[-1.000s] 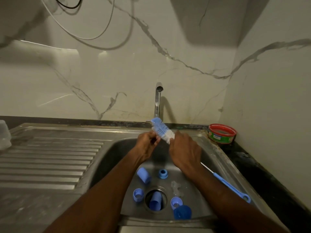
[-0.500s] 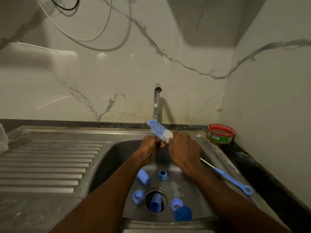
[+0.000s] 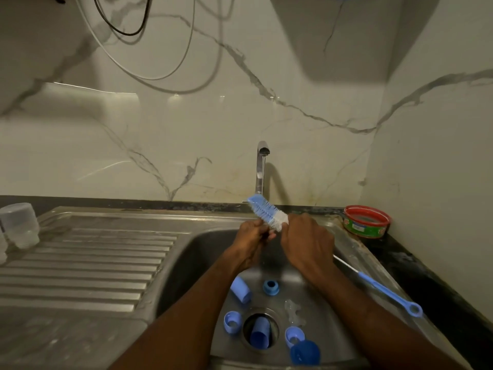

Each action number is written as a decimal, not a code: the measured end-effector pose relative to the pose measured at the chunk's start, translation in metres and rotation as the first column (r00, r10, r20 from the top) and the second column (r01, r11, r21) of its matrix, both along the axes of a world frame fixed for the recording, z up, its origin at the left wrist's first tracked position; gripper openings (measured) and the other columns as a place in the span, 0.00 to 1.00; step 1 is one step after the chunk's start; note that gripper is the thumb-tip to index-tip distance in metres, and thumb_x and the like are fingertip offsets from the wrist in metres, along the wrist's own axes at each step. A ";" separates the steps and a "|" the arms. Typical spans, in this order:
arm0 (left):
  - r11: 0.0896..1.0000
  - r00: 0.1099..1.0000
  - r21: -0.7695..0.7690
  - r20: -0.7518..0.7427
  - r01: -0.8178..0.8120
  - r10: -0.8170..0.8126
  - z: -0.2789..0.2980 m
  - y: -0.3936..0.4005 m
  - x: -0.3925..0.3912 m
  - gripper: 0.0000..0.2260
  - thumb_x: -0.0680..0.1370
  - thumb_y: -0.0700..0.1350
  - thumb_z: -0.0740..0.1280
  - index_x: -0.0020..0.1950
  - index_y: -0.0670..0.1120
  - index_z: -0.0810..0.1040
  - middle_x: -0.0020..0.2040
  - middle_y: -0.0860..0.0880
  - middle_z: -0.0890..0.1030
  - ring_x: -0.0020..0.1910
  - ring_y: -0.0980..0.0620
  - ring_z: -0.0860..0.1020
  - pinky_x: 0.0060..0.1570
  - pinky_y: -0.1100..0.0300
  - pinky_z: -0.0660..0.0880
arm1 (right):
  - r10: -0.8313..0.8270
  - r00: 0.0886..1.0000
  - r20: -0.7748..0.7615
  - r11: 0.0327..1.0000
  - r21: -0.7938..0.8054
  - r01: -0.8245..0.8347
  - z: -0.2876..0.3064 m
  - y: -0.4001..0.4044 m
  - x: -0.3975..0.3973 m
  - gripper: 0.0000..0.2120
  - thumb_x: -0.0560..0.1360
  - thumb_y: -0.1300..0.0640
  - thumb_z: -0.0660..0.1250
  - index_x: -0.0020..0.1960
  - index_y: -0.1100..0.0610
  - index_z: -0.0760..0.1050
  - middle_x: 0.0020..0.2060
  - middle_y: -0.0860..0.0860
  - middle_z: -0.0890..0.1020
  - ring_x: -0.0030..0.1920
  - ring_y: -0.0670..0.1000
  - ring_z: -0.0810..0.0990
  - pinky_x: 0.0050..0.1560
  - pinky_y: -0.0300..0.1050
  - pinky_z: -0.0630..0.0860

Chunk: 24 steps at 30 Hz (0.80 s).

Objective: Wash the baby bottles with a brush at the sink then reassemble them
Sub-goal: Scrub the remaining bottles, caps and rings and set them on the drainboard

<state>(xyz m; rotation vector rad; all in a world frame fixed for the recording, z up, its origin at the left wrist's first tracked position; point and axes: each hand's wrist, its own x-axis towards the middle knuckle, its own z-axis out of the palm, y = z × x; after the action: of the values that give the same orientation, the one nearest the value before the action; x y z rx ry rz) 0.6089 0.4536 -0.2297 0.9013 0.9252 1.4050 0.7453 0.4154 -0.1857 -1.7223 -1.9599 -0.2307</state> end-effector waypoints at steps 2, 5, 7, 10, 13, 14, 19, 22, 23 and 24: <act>1.000 0.999 0.006 -0.043 0.010 -0.010 0.001 0.000 0.001 0.11 0.83 0.34 0.59 0.58 0.39 0.80 0.48 0.43 0.85 0.42 0.53 0.82 0.51 0.58 0.80 | -0.039 0.999 -0.010 0.999 -0.013 0.039 0.002 0.003 0.004 0.18 0.79 0.44 0.66 0.65 0.52 0.74 0.53 0.51 0.80 0.46 0.51 0.81 0.42 0.46 0.78; 1.000 0.995 -0.002 -0.092 -0.026 0.026 -0.001 0.003 -0.002 0.10 0.83 0.34 0.60 0.56 0.40 0.81 0.48 0.43 0.84 0.40 0.54 0.82 0.50 0.58 0.80 | -0.042 0.999 -0.011 0.999 -0.009 0.042 0.001 0.004 0.009 0.19 0.80 0.43 0.66 0.66 0.52 0.74 0.55 0.51 0.80 0.48 0.51 0.81 0.44 0.45 0.79; 0.997 0.992 0.003 -0.102 -0.078 0.078 -0.003 0.004 -0.006 0.10 0.83 0.34 0.60 0.55 0.40 0.81 0.49 0.42 0.85 0.41 0.52 0.81 0.50 0.56 0.79 | 0.002 1.000 -0.010 1.000 0.004 -0.002 -0.001 0.003 0.011 0.18 0.80 0.43 0.65 0.66 0.51 0.74 0.55 0.50 0.80 0.49 0.50 0.81 0.43 0.44 0.78; 0.981 0.968 0.053 -0.160 -0.186 0.193 -0.005 0.002 -0.011 0.09 0.82 0.35 0.62 0.52 0.42 0.82 0.47 0.43 0.85 0.45 0.49 0.82 0.50 0.55 0.79 | 0.059 0.998 0.006 0.998 -0.009 -0.059 -0.006 -0.002 0.007 0.18 0.81 0.42 0.63 0.65 0.50 0.75 0.54 0.50 0.81 0.48 0.49 0.81 0.41 0.42 0.76; 0.954 0.933 0.077 -0.201 -0.288 0.298 -0.004 0.003 -0.013 0.08 0.82 0.36 0.64 0.52 0.43 0.82 0.45 0.46 0.86 0.43 0.52 0.83 0.42 0.63 0.78 | 0.051 0.999 0.012 0.999 0.008 -0.051 -0.009 -0.006 0.004 0.18 0.81 0.41 0.61 0.64 0.50 0.76 0.53 0.50 0.82 0.48 0.50 0.82 0.43 0.44 0.80; 0.954 0.931 0.087 -0.212 -0.285 0.298 -0.003 0.002 -0.014 0.08 0.82 0.36 0.63 0.52 0.44 0.82 0.45 0.46 0.86 0.43 0.53 0.84 0.41 0.64 0.78 | 0.043 0.999 0.021 0.999 0.012 -0.044 -0.008 -0.006 0.004 0.18 0.81 0.41 0.61 0.65 0.50 0.76 0.54 0.50 0.82 0.48 0.50 0.82 0.43 0.43 0.79; 0.974 0.941 0.226 -0.329 0.003 0.073 -0.007 -0.001 -0.007 0.10 0.83 0.41 0.65 0.62 0.43 0.81 0.54 0.45 0.85 0.56 0.44 0.83 0.59 0.52 0.80 | 0.000 1.000 0.017 1.000 -0.003 0.000 -0.002 -0.001 0.006 0.18 0.81 0.42 0.63 0.66 0.50 0.74 0.55 0.50 0.80 0.48 0.49 0.81 0.41 0.42 0.73; 0.968 0.939 0.251 -0.328 -0.016 0.101 -0.005 0.000 -0.010 0.10 0.83 0.43 0.65 0.62 0.43 0.81 0.54 0.42 0.84 0.52 0.45 0.82 0.59 0.50 0.78 | -0.047 0.999 0.008 0.999 -0.003 0.047 -0.001 0.005 0.014 0.18 0.81 0.42 0.63 0.66 0.49 0.75 0.54 0.50 0.81 0.48 0.49 0.81 0.43 0.43 0.75; 0.966 0.939 0.254 -0.316 -0.049 0.131 -0.005 0.000 -0.011 0.10 0.83 0.43 0.66 0.61 0.43 0.82 0.53 0.42 0.85 0.50 0.47 0.82 0.57 0.51 0.79 | -0.054 0.998 0.014 0.999 -0.003 0.054 -0.002 0.006 0.016 0.18 0.81 0.42 0.63 0.66 0.49 0.75 0.54 0.50 0.81 0.48 0.50 0.81 0.43 0.43 0.75; 0.965 0.943 0.244 -0.290 -0.093 0.164 -0.004 0.000 -0.012 0.09 0.82 0.44 0.66 0.60 0.43 0.82 0.52 0.42 0.85 0.50 0.49 0.82 0.56 0.52 0.80 | -0.047 0.999 0.016 0.999 -0.004 0.047 -0.003 0.007 0.018 0.18 0.81 0.41 0.63 0.66 0.48 0.75 0.54 0.49 0.82 0.48 0.49 0.81 0.42 0.43 0.74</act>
<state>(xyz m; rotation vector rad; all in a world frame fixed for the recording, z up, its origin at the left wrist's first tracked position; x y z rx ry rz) 0.5971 0.4539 -0.2341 1.2800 1.0874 1.5309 0.7628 0.4221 -0.1882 -1.7760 -1.9338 -0.2586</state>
